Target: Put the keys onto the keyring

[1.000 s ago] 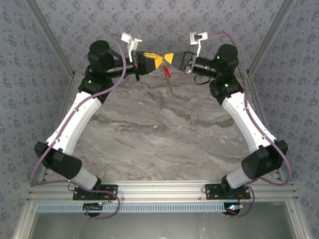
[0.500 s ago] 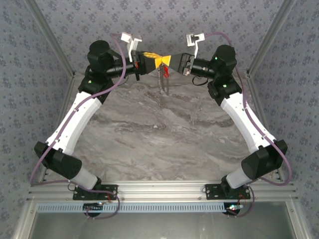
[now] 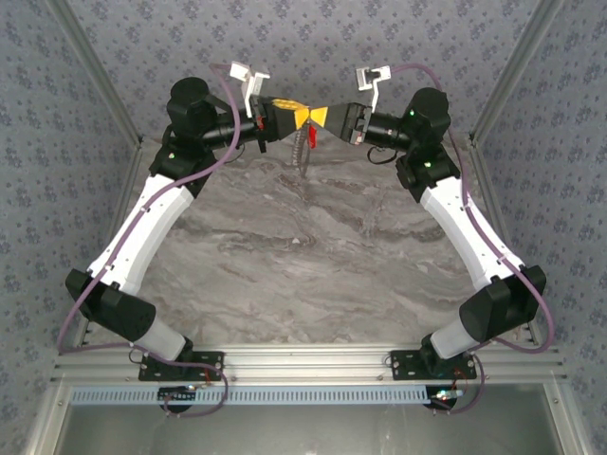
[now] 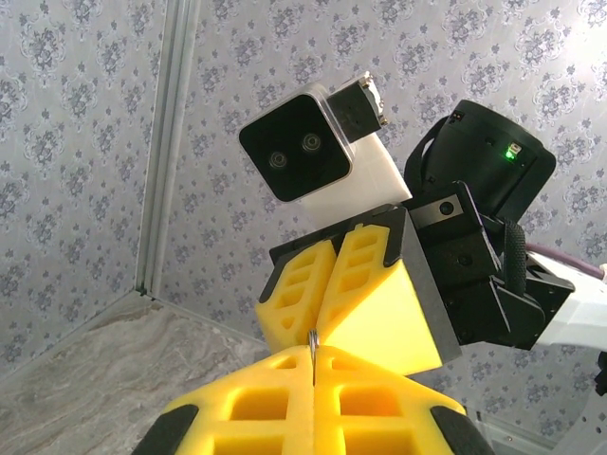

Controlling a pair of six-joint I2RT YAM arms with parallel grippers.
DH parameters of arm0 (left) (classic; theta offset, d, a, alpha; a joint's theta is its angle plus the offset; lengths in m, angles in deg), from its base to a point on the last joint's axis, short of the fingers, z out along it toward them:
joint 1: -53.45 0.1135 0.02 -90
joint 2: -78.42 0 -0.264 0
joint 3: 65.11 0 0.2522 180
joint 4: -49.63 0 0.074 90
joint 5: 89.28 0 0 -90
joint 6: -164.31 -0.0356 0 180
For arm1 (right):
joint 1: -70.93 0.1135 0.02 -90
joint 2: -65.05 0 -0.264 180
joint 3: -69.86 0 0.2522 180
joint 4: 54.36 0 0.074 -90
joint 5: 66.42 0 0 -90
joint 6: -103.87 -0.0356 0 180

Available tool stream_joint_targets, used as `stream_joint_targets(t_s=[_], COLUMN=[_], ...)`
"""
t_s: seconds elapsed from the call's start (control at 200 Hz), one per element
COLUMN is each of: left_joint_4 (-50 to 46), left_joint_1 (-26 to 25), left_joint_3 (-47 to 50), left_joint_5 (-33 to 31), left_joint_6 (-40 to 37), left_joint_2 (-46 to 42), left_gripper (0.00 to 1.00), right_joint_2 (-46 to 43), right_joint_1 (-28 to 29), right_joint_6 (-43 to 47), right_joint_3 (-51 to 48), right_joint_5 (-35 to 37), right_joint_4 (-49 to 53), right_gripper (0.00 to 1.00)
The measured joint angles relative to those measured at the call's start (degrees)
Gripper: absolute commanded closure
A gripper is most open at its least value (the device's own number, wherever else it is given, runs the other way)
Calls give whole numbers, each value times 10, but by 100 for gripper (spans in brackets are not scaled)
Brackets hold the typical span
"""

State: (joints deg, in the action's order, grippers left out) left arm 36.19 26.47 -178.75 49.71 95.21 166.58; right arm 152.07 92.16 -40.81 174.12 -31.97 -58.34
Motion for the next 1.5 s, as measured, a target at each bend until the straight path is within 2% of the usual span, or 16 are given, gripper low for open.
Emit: stream_joint_targets(t_s=[0.2, 0.415, 0.764, 0.934, 1.029, 1.274, 1.329, 1.499], left_joint_4=[0, 1, 7, 13, 13, 14, 15, 16], left_joint_1=[0, 0, 0, 2, 4, 5, 5, 5], left_joint_3=[0, 2, 2, 2, 2, 2, 2, 2], left_joint_5=[0, 0, 3, 3, 3, 2, 2, 5], left_joint_6=[2, 2, 8, 9, 9, 13, 13, 13], left_joint_2=[0, 0, 0, 0, 0, 0, 0, 0], left_gripper=[100, 100, 100, 100, 100, 100, 100, 100], right_joint_2=[0, 0, 1, 4, 7, 14, 16, 18], right_joint_1=[0, 0, 0, 0, 0, 0, 0, 0], right_joint_6=[-4, -6, -6, -6, -5, -9, -9, -9], right_joint_3=[0, 0, 4, 10, 13, 22, 24, 27], right_joint_5=[0, 2, 2, 1, 0, -5, -7, -9], right_joint_4=[-3, -7, -7, -7, -6, -5, -5, -5], right_gripper=[80, 85, 82, 87, 100, 100, 85, 84])
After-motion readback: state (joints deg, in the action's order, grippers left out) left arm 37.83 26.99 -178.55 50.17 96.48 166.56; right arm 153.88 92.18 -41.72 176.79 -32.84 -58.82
